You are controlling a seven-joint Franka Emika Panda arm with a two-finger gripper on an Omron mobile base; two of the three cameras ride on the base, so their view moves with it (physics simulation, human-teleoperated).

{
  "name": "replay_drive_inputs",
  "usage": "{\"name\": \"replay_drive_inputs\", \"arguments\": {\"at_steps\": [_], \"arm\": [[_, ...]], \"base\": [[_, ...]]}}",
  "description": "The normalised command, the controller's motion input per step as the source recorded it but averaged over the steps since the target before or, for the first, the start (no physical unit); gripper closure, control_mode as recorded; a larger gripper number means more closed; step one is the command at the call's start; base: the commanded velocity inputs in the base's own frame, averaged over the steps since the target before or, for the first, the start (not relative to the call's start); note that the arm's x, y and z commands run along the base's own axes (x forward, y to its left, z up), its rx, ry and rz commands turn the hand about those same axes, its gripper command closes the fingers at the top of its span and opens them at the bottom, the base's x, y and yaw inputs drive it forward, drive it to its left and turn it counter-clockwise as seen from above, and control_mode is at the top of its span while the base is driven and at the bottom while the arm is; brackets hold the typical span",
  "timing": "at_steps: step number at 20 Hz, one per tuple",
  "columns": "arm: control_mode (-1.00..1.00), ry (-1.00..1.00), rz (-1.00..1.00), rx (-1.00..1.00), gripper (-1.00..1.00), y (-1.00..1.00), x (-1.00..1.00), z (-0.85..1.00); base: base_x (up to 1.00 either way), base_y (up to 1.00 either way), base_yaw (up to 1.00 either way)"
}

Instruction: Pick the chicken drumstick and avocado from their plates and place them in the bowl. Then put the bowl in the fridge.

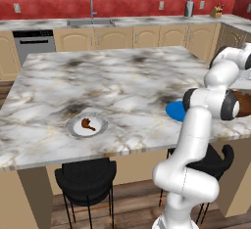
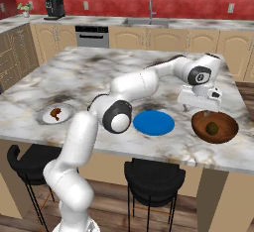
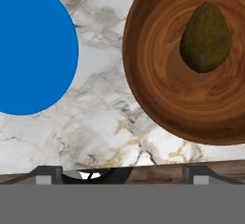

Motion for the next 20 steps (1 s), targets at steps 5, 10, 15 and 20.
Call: {"name": "replay_drive_inputs", "arguments": {"at_steps": [5,10,15,20], "arm": [[-1.0,-0.08,0.0,-0.14,-1.0,0.77,-0.52,-0.1],[-1.0,-0.09,0.0,-0.19,-1.0,0.77,-0.51,-0.13],[-1.0,0.01,0.03,-0.2,-1.0,0.79,-0.3,0.07],[-1.0,0.07,0.13,-0.1,-1.0,0.79,-0.19,0.17]], "base": [[0.0,0.0,0.0],[0.0,0.0,0.0],[0.0,0.0,0.0],[0.0,0.0,0.0]]}}
